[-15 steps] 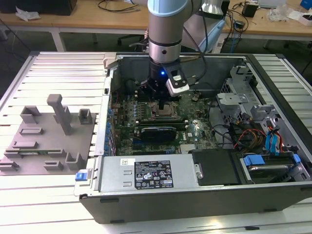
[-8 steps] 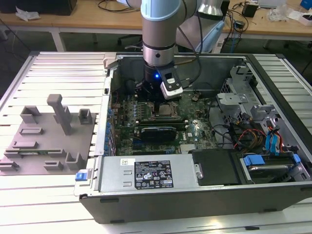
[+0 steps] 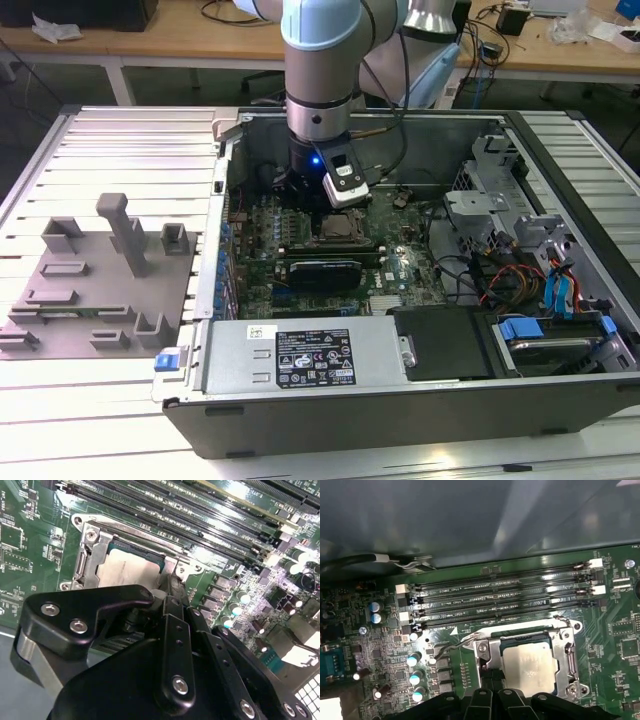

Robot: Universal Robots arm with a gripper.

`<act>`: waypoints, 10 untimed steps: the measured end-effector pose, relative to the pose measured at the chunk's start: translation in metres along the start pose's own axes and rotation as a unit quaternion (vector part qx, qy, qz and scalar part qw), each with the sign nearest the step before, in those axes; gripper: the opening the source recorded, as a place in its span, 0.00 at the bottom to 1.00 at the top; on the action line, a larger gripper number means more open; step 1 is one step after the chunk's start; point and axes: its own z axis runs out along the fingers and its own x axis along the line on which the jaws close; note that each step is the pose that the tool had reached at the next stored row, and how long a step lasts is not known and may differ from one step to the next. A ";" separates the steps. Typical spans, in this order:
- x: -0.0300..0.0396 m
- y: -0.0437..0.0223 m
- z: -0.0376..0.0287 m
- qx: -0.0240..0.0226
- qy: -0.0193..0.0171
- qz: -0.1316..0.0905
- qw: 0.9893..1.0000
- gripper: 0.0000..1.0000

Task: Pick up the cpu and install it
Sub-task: 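Close the cpu cover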

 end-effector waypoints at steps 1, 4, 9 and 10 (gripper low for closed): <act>0.0000 0.0000 0.0002 0.000 0.000 0.000 1.000 0.11; 0.0000 0.0002 0.0005 -0.001 0.000 0.000 1.000 0.11; 0.0001 0.0001 0.0013 0.000 0.000 0.000 1.000 0.11; 0.0001 0.0001 0.0014 -0.001 0.000 0.000 1.000 0.11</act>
